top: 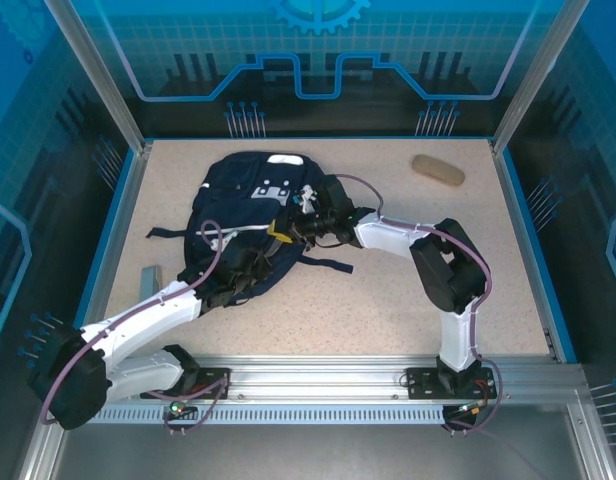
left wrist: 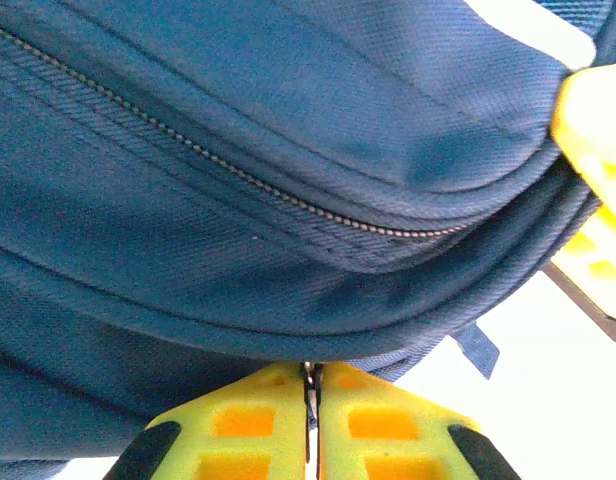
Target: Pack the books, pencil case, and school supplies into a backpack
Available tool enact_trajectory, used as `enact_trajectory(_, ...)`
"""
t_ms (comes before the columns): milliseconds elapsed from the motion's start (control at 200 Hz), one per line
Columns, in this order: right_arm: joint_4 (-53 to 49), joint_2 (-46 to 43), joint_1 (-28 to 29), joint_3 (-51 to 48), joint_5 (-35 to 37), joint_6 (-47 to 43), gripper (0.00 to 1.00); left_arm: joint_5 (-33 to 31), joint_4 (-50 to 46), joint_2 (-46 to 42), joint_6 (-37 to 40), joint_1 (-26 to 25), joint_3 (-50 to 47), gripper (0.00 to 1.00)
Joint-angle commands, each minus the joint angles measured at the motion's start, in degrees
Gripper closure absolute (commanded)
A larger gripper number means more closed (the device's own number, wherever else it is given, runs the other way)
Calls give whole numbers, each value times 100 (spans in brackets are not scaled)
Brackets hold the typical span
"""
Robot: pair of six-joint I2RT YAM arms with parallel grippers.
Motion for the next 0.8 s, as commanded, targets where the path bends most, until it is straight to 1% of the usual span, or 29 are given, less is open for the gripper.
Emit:
enact_trajectory(0,10,-165,57,180,65,-157,87,-350,-331,-107,156,22,6,91)
enact_trajectory(105,-13,-171,52,185,75,-155,87,-363,-388,-122,243,16,24,88)
enact_trajectory(205,-42,-172,49,200,91,-164,88,-365,-367,-116,357,18,33,81)
enact_trajectory(270,-43,-168,46,215,75,-155,88,-245,-255,-53,547,29,70,77)
enact_trajectory(385,-45,-159,56,224,52,-138,88,-154,-249,165,769,31,254,76)
enact_trajectory(465,-40,-158,55,226,44,-128,89,-164,-251,286,842,31,342,78)
enact_trajectory(630,-69,-183,47,199,49,-151,89,-155,-214,430,951,26,441,88)
enact_trajectory(745,-234,-241,-17,149,176,-263,90,-383,-474,415,977,39,493,100)
enact_trajectory(795,-382,-297,-69,109,287,-349,91,-519,-642,379,1011,36,503,100)
